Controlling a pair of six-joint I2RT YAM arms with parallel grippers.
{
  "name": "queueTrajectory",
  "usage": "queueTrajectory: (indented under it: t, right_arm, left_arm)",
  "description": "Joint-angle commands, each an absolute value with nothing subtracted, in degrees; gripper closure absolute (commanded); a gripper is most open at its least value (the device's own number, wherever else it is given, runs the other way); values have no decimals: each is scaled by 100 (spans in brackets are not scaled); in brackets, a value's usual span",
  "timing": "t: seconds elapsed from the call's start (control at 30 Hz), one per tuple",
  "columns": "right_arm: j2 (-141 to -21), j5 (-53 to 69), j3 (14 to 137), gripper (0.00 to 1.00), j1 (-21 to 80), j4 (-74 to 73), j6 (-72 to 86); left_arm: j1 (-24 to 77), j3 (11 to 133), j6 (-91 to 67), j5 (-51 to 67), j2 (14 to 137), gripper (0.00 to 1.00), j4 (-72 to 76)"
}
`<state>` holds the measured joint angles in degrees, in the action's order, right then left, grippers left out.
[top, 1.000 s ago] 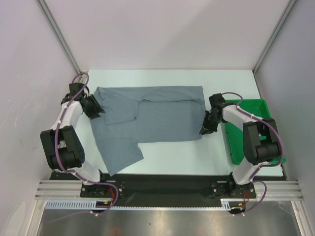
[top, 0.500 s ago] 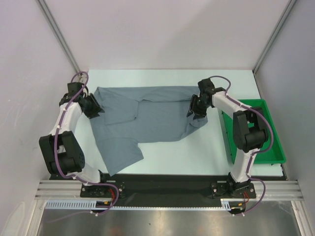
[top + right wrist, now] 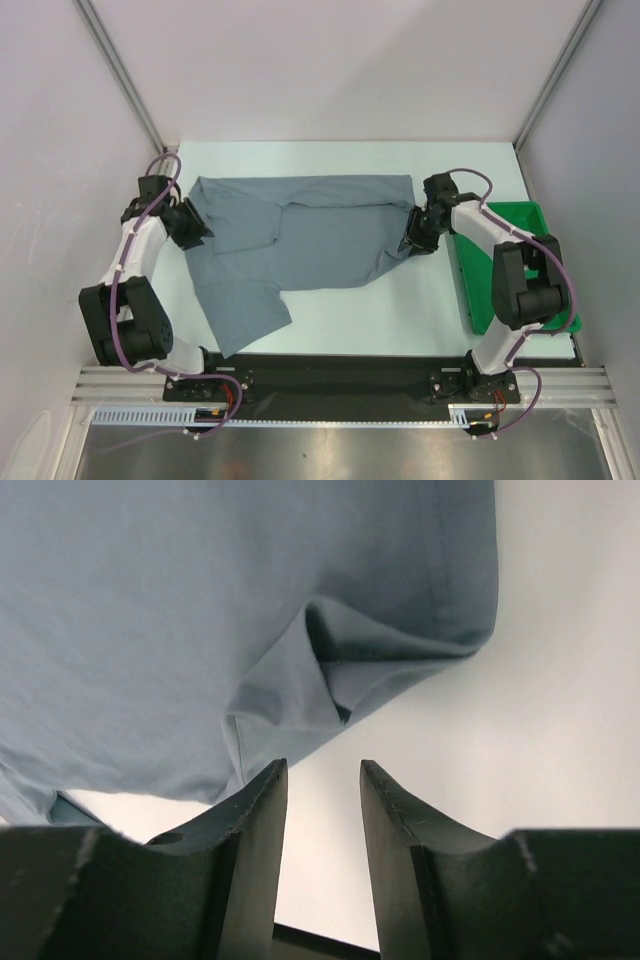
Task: Fold and stack the t-shirts
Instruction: Fold the tshirt
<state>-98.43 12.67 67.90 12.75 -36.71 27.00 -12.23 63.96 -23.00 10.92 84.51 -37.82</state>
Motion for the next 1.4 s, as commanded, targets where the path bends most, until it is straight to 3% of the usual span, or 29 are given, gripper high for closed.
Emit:
queueTrajectory:
  t: [0.0, 0.3, 0.77, 0.9, 1.07, 1.37]
  right_arm:
    - [-10028, 1450, 6864, 59, 1248, -3331, 2856]
    - [-10309, 1503, 6856, 58, 1178, -3270, 2874]
    - [-10529, 1600, 6794, 69, 1178, -3103, 2786]
    - [-10573, 1678, 6794, 77, 1151, -3059, 2795]
    - [-10503, 1723, 6846, 99, 1107, -3198, 2804]
    - [-10082, 1319, 7532, 100, 1177, -4691, 2286]
  left_arm:
    - [-1195, 6354, -2320, 1204, 8218, 57, -3735]
    - [-1195, 6267, -2347, 1178, 8095, 57, -3788]
    - [-1195, 6258, -2399, 1098, 8068, 57, -3815]
    - [-1195, 6398, -2408, 1108, 8209, 57, -3841]
    - [-1195, 6521, -2469, 1160, 8358, 56, -3911]
    - [-1248, 5557, -3969, 1045, 8148, 55, -4412]
